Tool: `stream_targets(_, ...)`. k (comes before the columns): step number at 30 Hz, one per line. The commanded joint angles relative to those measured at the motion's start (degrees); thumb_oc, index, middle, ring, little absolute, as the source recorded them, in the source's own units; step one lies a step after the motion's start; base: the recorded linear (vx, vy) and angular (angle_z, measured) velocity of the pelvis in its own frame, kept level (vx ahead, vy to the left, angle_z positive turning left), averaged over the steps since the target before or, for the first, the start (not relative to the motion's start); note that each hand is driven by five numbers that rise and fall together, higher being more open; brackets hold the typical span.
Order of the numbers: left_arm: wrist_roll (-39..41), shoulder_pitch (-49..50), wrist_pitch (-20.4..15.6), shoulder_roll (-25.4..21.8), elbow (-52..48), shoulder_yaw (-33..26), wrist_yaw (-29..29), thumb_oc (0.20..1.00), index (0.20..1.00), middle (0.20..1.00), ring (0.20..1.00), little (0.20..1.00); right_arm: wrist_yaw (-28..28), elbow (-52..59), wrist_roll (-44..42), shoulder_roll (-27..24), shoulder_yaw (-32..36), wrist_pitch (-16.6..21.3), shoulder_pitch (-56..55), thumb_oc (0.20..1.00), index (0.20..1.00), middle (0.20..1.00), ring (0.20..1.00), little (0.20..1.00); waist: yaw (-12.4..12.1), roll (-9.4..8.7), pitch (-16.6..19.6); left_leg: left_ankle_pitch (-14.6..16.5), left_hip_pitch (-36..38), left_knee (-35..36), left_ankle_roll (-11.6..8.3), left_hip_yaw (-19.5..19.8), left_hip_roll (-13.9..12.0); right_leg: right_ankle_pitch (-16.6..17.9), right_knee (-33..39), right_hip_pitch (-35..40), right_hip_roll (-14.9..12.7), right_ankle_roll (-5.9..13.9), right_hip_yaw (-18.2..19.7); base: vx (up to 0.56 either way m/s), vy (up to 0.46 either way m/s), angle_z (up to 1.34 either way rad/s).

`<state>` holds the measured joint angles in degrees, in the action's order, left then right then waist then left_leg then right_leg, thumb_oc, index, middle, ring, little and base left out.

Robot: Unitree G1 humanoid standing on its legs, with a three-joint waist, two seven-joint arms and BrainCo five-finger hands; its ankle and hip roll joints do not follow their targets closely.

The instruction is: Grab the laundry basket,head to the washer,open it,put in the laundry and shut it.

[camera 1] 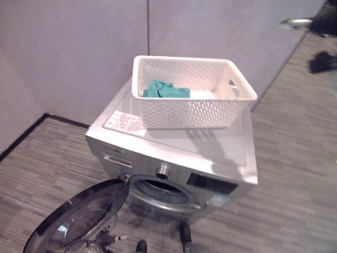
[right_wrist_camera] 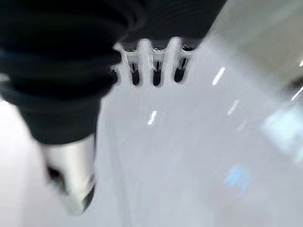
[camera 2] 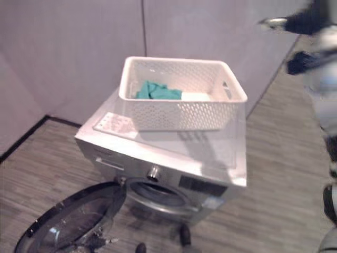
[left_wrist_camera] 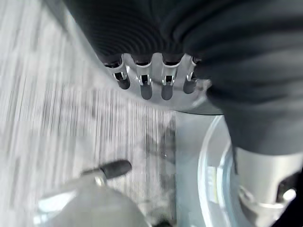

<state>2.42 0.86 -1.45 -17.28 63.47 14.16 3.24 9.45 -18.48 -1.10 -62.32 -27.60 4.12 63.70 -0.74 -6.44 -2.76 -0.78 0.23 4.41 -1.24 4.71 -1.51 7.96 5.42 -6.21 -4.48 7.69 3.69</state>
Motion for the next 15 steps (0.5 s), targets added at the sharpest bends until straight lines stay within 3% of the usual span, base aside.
stream_targets(1, 3.71, -1.32, -2.07, -1.20, 1.48, 1.55, -1.68, 1.000, 1.000, 1.000, 1.000, 1.000, -7.29, -13.82, -10.82, 1.82, -7.57, -1.91, 11.94, 1.000, 1.000, 1.000, 1.000, 1.000, -0.63, 0.91, 0.93, 6.99, 4.36, -0.52, 0.46, -0.14, -0.86, -3.86, -6.60, -3.07, -2.22, 2.25, -1.37, 0.08, -0.062, 0.07)
stream_targets(3, 4.58, -1.43, -1.92, -0.43, 2.71, 2.31, -2.02, 1.000, 1.000, 1.000, 1.000, 1.000, -9.89, -18.10, -14.88, 5.90, -12.70, -2.73, 17.32, 1.000, 1.000, 1.000, 1.000, 1.000, -0.72, 0.86, 0.90, 6.48, 4.06, -0.22, -0.07, 0.14, -1.55, -3.95, -5.99, -2.73, -1.98, 1.92, -2.30, 0.03, -0.044, 0.07)
stream_targets(7, 4.65, -1.48, -1.57, 0.08, 4.68, 2.11, -1.63, 1.000, 1.000, 1.000, 1.000, 1.000, -14.66, -24.23, -14.69, 11.71, -20.25, -4.60, 21.46, 1.000, 1.000, 1.000, 1.000, 1.000, -1.82, 0.04, 0.85, 5.58, 3.22, 0.18, -1.14, 0.95, -3.00, -4.78, -4.93, -2.15, -1.48, 1.25, -3.54, 0.03, -0.044, 0.06)
stream_targets(15, 5.35, -2.85, -1.17, -1.43, 7.23, -0.26, 0.12, 1.000, 1.000, 1.000, 1.000, 1.000, -16.19, -21.43, -14.64, 12.01, -24.13, -5.47, 22.65, 1.000, 1.000, 1.000, 1.000, 1.000, -2.91, -0.53, -2.16, 3.38, -1.98, -0.15, -2.60, 2.77, -4.37, -5.95, -5.75, -5.15, -0.68, 0.14, -5.01, -0.05, -0.035, 0.17)
